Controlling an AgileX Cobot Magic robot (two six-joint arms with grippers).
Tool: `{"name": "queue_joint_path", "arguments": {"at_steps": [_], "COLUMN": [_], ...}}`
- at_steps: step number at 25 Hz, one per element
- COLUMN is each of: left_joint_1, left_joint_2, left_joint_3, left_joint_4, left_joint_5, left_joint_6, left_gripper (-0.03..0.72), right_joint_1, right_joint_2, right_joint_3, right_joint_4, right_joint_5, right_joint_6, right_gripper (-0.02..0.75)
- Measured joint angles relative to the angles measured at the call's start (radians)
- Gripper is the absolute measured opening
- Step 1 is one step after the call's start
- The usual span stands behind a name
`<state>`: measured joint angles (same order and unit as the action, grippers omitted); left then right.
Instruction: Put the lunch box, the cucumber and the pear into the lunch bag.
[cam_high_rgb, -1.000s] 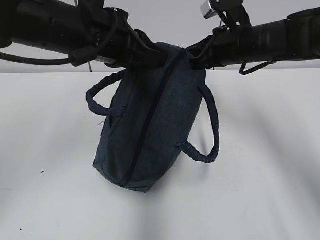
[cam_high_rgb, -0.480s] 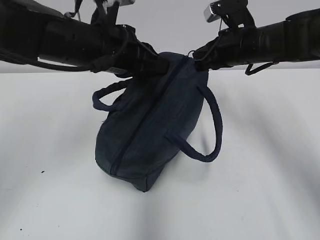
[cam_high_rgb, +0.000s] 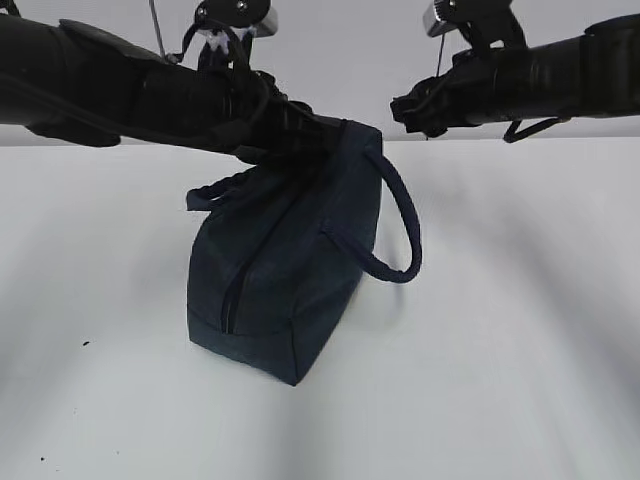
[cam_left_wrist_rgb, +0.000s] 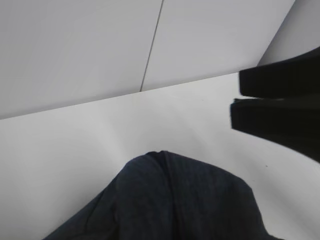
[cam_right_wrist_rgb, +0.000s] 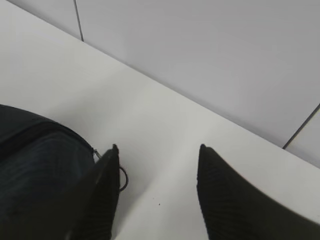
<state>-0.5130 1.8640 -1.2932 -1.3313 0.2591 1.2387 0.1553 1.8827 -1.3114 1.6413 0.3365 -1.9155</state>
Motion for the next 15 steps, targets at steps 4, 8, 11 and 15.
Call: {"name": "queue_joint_path", "arguments": {"at_steps": [4,8,11,15], "left_joint_1": [0.000,0.000,0.000,-0.001], "left_joint_2": [0.007,-0.014,-0.060,-0.129], "left_joint_3": [-0.001,0.000,0.000,0.000], "left_joint_4": [0.000,0.044,0.079,0.112], "left_joint_5": [-0.066,-0.089,-0.088,-0.087], "left_joint_6": [0.000,0.000,0.000,0.000], "left_gripper": [0.459,0.504,0.507,0.508], "right_joint_1": [0.000,0.000,0.000,0.000], "right_joint_2": [-0.041,-0.076,-0.093,-0.095], "right_joint_3": [0.000,0.012,0.034,0.078], "right_joint_4": [-0.005,-0.068,-0.119,-0.276], "right_joint_5": [-0.004,-0.006,-0.006,-0.004], "right_joint_6": [0.043,0.147,0.202,0.339], "right_gripper": [0.403,0.405,0.405,0.405]}}
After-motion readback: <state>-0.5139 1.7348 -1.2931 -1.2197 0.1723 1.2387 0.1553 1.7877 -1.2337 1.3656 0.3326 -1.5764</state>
